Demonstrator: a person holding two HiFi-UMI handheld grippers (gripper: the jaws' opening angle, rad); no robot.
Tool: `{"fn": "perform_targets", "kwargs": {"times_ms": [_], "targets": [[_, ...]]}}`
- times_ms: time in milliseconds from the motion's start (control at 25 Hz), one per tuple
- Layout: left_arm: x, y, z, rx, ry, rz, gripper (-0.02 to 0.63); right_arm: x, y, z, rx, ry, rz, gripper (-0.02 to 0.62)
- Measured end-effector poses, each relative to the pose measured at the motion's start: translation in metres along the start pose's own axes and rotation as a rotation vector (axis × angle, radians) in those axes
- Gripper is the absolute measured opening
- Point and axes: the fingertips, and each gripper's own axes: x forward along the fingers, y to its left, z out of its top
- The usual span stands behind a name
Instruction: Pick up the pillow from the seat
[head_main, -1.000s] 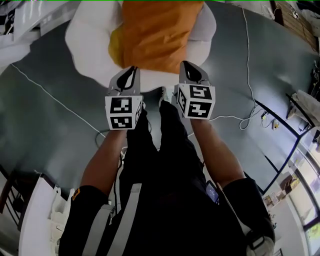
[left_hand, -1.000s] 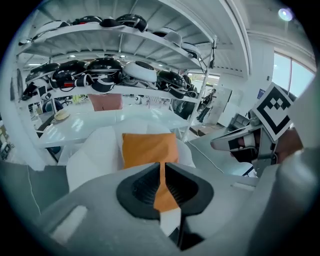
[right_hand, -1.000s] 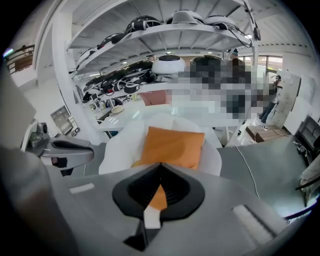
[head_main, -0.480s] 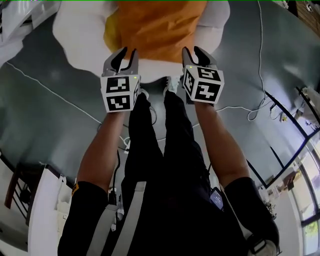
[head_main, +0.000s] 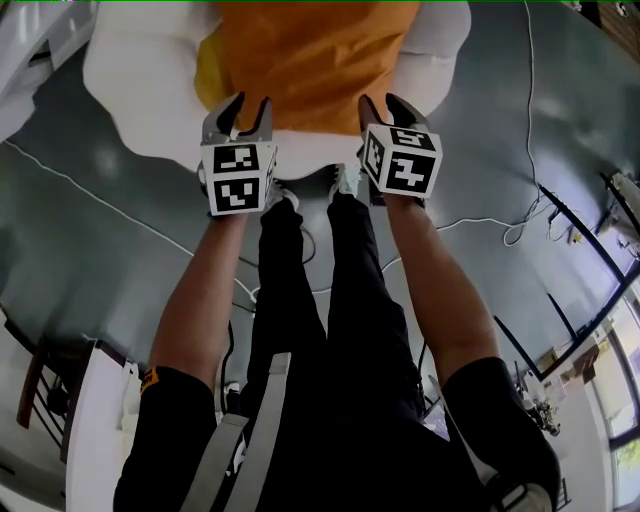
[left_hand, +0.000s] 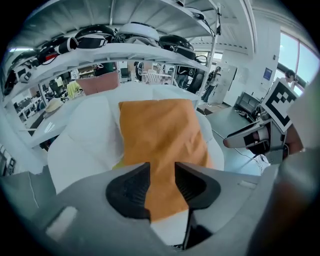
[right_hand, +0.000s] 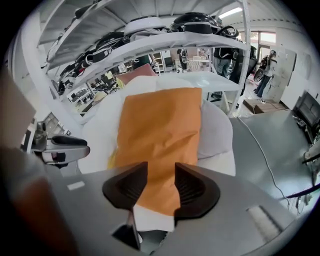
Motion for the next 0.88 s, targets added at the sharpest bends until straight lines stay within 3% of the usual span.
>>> {"fn": "perform_targets", "kwargs": {"times_ms": [880], "targets": [[0.110,0.023,-0.056,0.080,0.052,-0.031,0.204,0.101,-0.032,-0.041,0.072,0.048,-0.034,0.187]]}}
